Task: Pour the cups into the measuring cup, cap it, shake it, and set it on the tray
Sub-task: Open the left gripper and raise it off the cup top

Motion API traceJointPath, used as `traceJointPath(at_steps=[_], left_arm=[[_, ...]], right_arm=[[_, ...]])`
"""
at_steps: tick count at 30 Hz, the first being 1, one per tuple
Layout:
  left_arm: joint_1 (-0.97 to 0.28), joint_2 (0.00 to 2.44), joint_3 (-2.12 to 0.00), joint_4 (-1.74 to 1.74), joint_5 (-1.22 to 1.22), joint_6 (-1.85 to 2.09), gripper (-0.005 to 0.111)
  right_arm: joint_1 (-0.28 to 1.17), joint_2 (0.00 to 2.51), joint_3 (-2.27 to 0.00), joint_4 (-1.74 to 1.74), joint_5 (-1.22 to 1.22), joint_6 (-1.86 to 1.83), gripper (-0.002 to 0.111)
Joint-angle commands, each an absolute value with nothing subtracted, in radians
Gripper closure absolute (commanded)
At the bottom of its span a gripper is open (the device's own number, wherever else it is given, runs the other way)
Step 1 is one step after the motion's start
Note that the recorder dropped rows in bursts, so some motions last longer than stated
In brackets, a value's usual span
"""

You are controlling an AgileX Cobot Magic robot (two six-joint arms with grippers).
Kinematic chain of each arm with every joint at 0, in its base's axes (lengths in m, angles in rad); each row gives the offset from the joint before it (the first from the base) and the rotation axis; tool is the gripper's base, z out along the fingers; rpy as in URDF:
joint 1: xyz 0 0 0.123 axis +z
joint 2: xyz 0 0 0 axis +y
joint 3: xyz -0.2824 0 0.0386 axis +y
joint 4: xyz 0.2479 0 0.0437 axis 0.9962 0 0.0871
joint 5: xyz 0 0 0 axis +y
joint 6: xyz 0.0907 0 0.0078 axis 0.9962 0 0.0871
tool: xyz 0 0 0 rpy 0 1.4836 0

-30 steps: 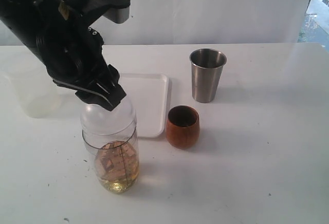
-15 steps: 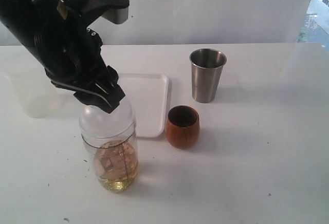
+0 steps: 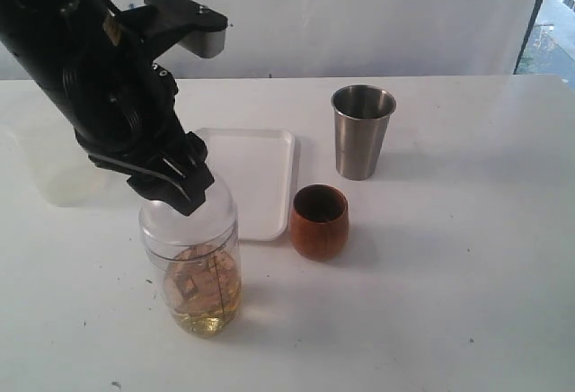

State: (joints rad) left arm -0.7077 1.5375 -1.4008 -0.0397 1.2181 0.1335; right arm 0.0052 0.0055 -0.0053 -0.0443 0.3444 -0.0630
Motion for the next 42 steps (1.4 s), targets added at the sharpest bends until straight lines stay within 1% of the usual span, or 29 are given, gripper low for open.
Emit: traceJointPath(at_steps=[1,14,28,30,31,33,36,37,42], left_arm=[[-0.712,1.536,-1.395,-0.044,1.221,0.153,0.048],[-0.712,1.528,-1.375,-0.044,1.221,0.162,0.048],[-0.712,1.418,-1.375,-0.046,1.221,0.211,0.048],[-0.712,1.396,-1.375,-0.046,1.221,0.226,0.053],[-0.712,1.386,-1.375,-0.046,1.221,0.234,0.059],[-0.712,1.370,-1.375,-0.046,1.215,0.251,0.073],[-0.712,1.350,-1.375,-0.061,1.173,0.292,0.102],[-0.712,1.350,-1.375,-0.076,1.158,0.319,0.106],[-0.712,1.348,-1.343,-0.206,1.032,0.457,0.107]], right_arm=[[0.000,0.000,0.000,-0.048,0.337,-0.072,0.108],[0.000,0.000,0.000,-0.048,0.337,-0.072,0.108],[0.000,0.000,0.000,-0.048,0.337,-0.072,0.108],[0.000,0.000,0.000,-0.048,0.337,-0.072,0.108],[0.000,0.000,0.000,-0.048,0.337,-0.072,0.108],[0.000,0.000,0.000,-0.048,0.337,-0.072,0.108],[0.000,0.000,0.000,-0.048,0.337,-0.072,0.108],[0.000,0.000,0.000,-0.048,0.337,-0.072,0.108],[0.000,0.000,0.000,-0.048,0.337,-0.072,0.108]])
